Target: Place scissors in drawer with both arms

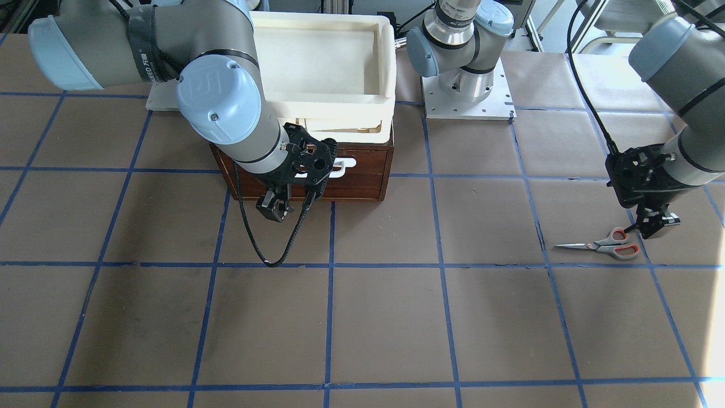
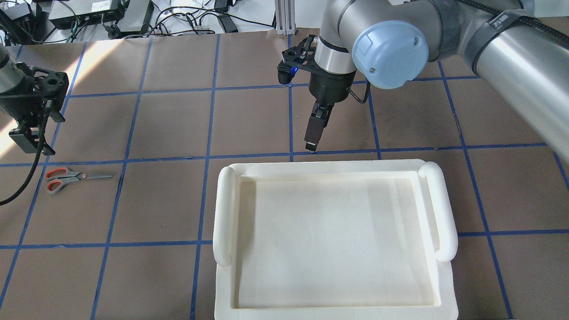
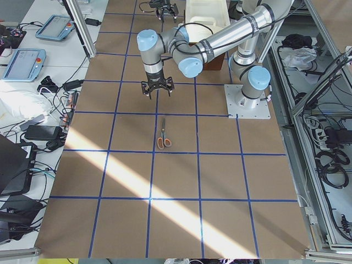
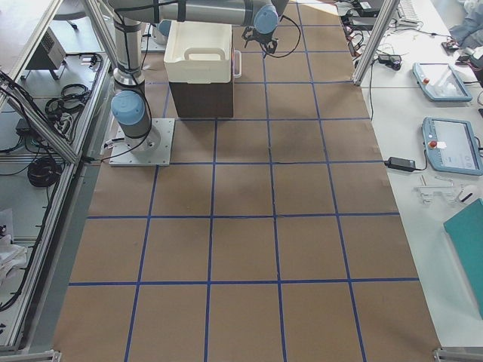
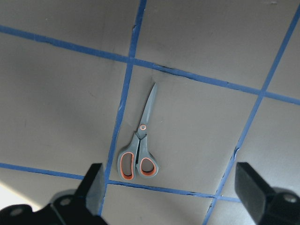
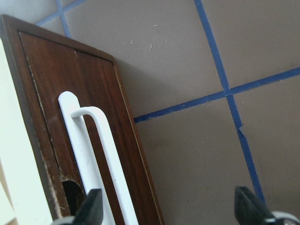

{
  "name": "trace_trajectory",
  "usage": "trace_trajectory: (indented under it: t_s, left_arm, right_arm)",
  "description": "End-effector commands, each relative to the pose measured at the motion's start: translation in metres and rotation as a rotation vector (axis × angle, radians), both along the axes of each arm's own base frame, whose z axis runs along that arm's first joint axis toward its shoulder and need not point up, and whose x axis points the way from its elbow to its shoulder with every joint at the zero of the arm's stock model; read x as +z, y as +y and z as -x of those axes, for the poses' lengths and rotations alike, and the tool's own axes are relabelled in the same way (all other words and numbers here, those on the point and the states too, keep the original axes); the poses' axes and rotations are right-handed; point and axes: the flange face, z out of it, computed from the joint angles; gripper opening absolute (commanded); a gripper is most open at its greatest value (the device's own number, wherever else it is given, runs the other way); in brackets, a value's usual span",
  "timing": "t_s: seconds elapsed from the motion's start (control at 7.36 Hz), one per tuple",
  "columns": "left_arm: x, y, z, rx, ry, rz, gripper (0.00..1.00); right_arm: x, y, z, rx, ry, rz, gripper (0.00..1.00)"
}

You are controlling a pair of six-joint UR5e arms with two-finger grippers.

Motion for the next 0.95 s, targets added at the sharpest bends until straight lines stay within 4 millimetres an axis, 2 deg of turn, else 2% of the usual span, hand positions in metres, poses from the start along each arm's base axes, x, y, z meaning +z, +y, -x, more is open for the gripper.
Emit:
trace_trajectory:
  t_s: [0.0, 0.14, 0.41, 0.68, 0.82]
  left_arm:
    - [-0.052, -0.019, -0.041, -0.146, 0.028, -0.017, 1.0]
    - [-0.071, -0.019, -0.055, -0.15, 0.05, -0.04, 1.0]
    - [-0.103, -0.011, -0.091, -0.133, 0.087, -0.091, 1.0]
    - [-0.133, -0.012, -0.098, -0.13, 0.13, -0.115, 0.96]
    - [-0.143, -0.014, -0.097, -0.112, 0.148, -0.117, 0.96]
  right_arm:
    - [-0.027, -0.009, 0.001, 0.246, -0.011, -0.016, 1.0]
    - [-0.032, -0.007, 0.001, 0.388, -0.05, -0.024, 0.98]
    - [-0.042, -0.003, -0.003, 0.401, -0.061, -0.076, 0.97]
    - [-0.058, 0.0, -0.018, 0.28, -0.012, -0.124, 0.98]
    - [-0.059, 0.0, -0.024, 0.254, 0.001, -0.129, 0.98]
